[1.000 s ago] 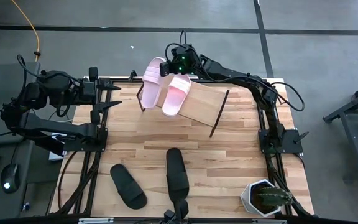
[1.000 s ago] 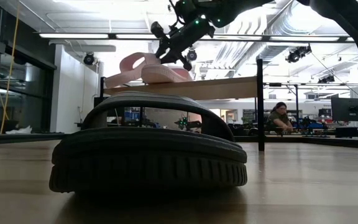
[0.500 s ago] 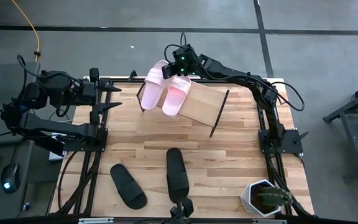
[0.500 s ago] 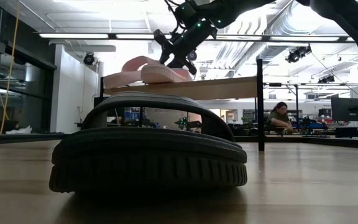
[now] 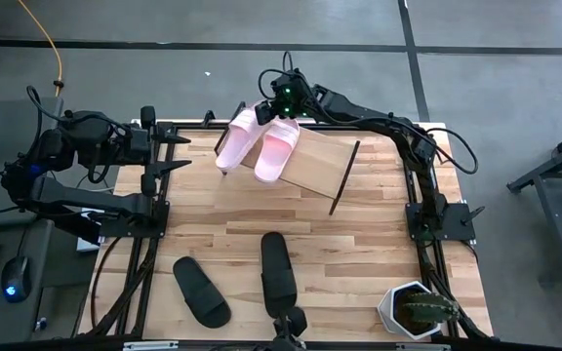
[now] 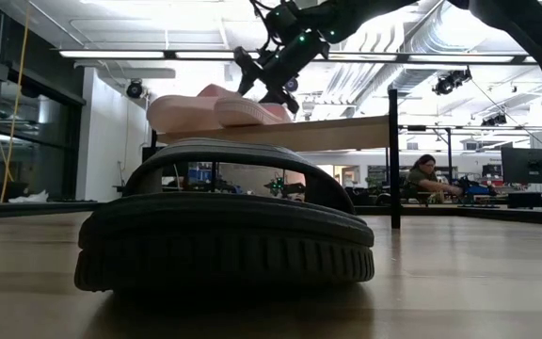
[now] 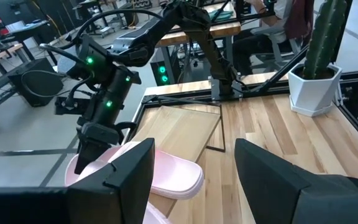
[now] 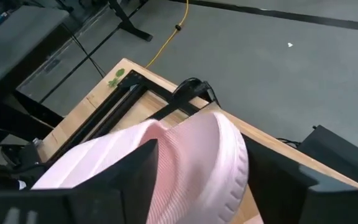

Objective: Pick and place slides into the shelf
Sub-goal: Put the pink slide on the shelf

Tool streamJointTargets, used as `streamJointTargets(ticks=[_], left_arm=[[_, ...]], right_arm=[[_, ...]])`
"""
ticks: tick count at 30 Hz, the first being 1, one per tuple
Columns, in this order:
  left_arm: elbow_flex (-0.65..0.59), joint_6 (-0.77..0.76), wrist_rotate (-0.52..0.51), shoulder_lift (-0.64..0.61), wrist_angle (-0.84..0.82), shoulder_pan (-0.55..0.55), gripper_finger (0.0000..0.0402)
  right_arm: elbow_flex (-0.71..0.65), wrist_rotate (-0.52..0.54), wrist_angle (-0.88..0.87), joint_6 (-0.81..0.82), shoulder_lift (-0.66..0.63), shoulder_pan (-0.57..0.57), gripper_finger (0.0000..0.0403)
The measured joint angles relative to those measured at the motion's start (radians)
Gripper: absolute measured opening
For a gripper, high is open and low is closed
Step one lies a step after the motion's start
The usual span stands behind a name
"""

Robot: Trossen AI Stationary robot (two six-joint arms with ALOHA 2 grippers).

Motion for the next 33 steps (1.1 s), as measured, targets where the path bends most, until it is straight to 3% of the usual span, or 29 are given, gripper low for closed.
streamJointTargets(ticks=[10,18,33], left_arm=[[0.000,0.001,0.000,0.000,0.000,0.000,0.0209],[0.000,0.001,0.002,0.000,-0.001,0.000,0.0209],[-0.005,0.002,0.001,0.000,-0.025,0.000,0.0209]], right_arm=[[0.000,-0.042,-0.203,-0.003,-0.001,-0.058,0.0246],[0.019,0.022,-0.209,-0.064,0.000,-0.053,0.0246],[0.191,-0.019,-0.295,-0.129,0.000,0.000,0.0240]])
